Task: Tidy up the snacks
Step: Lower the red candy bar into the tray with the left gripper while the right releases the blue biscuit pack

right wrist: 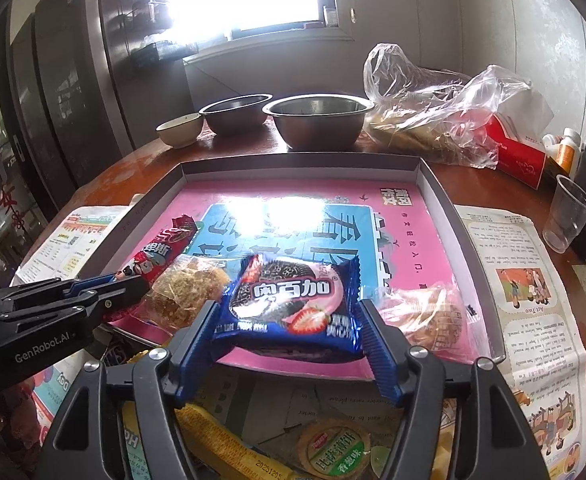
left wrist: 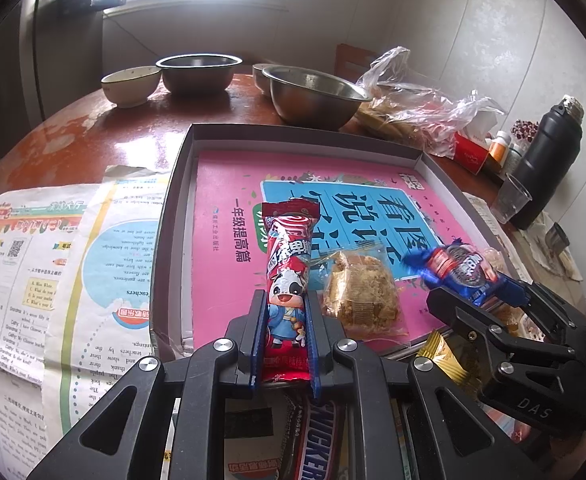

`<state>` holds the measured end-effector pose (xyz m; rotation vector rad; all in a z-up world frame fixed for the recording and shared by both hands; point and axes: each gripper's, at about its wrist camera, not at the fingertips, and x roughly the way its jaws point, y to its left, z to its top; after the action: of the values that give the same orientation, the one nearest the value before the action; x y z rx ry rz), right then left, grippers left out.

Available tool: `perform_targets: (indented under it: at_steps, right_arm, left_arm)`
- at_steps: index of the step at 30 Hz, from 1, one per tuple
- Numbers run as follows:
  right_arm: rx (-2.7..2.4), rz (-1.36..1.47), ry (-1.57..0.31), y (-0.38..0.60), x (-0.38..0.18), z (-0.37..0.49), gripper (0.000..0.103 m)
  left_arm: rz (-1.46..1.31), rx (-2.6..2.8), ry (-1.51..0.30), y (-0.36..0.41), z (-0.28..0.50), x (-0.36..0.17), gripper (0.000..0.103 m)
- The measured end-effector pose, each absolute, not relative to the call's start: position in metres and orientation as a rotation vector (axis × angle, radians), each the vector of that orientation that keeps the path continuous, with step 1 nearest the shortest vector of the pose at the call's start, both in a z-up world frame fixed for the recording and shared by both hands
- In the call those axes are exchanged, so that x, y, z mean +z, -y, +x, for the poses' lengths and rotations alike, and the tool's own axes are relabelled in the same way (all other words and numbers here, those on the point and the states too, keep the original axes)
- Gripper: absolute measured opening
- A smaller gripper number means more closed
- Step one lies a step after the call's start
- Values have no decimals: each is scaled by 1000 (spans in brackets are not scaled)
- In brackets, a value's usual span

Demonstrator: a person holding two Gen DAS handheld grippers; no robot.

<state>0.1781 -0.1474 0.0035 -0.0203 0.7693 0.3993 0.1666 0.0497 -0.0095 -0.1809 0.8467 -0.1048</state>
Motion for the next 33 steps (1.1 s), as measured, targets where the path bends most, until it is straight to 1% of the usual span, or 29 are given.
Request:
perform_targets:
  at_steps: [3,11,17,26,28,33]
  right_arm:
    - [407,0,-764,150,5,177,71]
    - [396,4,-742,155,12,173,71]
    - [394,3,-747,159,13,168,71]
    - [389,10,-747,164,14,163,71]
    - [386,18,-746,166,15,162,71]
    - [379,42,-740,175,19,160,71]
  left_arm:
    - [-184,-107,-847,-51,166,-9,18]
    - [-186,-108,-846,-51,166,-9,18]
    - [-187,-84,-842,-54,167,-9,29]
    - [-189,-76,-836,-58,168,-8,37]
    - [-188,-74,-833,-58,167,-7,42]
    - [-195,-83,-820,-58,163,1,49]
